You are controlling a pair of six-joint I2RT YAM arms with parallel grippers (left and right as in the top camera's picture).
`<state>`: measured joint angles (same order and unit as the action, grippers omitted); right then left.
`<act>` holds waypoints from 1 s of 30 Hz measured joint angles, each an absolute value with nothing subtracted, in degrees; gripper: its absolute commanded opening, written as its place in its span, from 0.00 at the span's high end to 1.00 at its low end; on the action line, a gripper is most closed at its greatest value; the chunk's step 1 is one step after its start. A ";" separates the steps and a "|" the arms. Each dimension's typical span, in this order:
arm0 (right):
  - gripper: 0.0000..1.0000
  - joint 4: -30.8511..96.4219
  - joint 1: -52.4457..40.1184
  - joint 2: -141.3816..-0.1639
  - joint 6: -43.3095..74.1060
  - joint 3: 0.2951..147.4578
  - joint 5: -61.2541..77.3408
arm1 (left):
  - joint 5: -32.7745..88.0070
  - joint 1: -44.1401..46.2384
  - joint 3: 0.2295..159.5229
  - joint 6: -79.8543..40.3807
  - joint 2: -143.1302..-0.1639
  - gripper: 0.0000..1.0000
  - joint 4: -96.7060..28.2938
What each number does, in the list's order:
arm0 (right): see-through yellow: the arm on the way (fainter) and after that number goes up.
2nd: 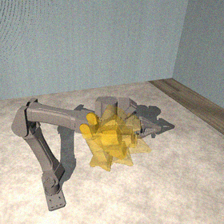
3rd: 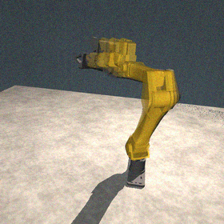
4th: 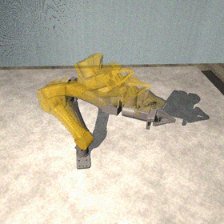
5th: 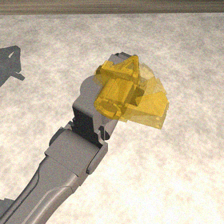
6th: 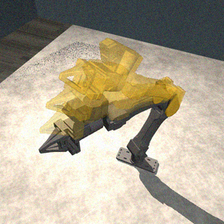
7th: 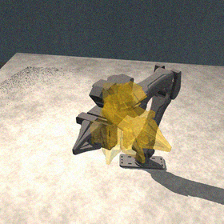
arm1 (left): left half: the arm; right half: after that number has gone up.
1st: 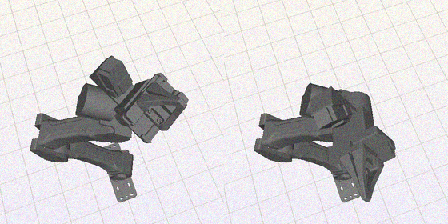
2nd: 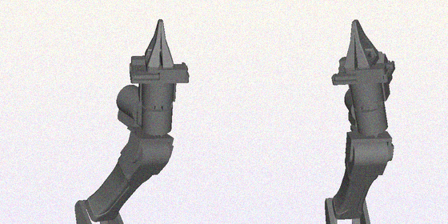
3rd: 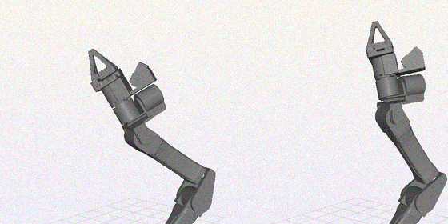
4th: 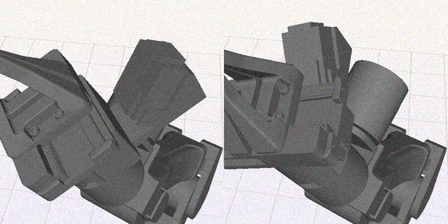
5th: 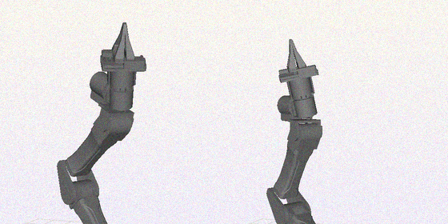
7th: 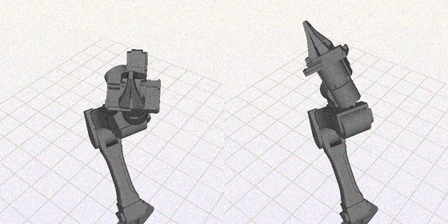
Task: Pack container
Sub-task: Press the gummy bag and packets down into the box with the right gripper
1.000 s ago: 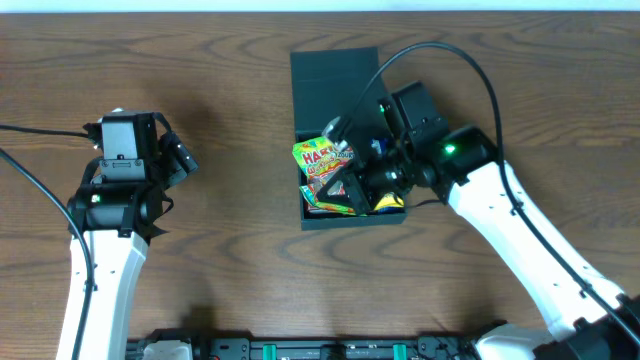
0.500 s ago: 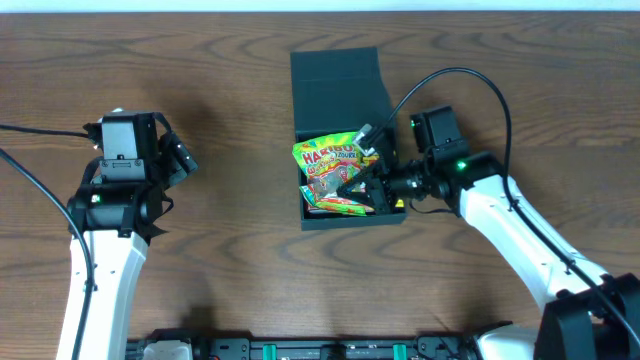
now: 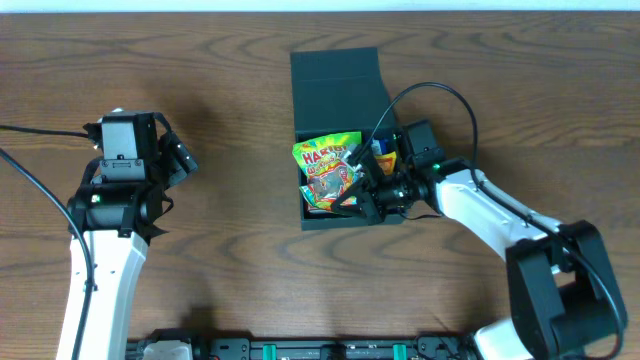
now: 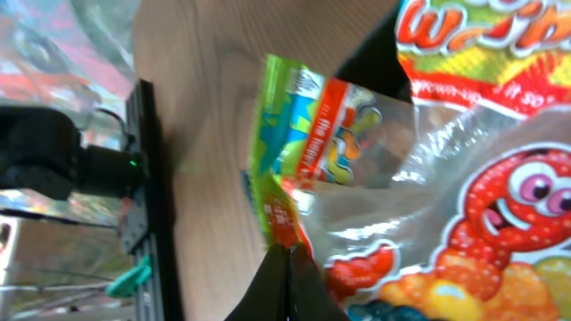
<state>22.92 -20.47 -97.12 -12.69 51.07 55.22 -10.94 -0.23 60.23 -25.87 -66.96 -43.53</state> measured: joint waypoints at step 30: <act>0.99 11.64 -26.41 -98.83 -13.47 50.83 47.24 | -10.94 -0.23 60.23 -25.87 -66.96 0.05 -43.51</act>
<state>11.64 -26.41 -98.83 -13.47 50.83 47.24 -10.94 -0.23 60.23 -25.87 -66.96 -43.51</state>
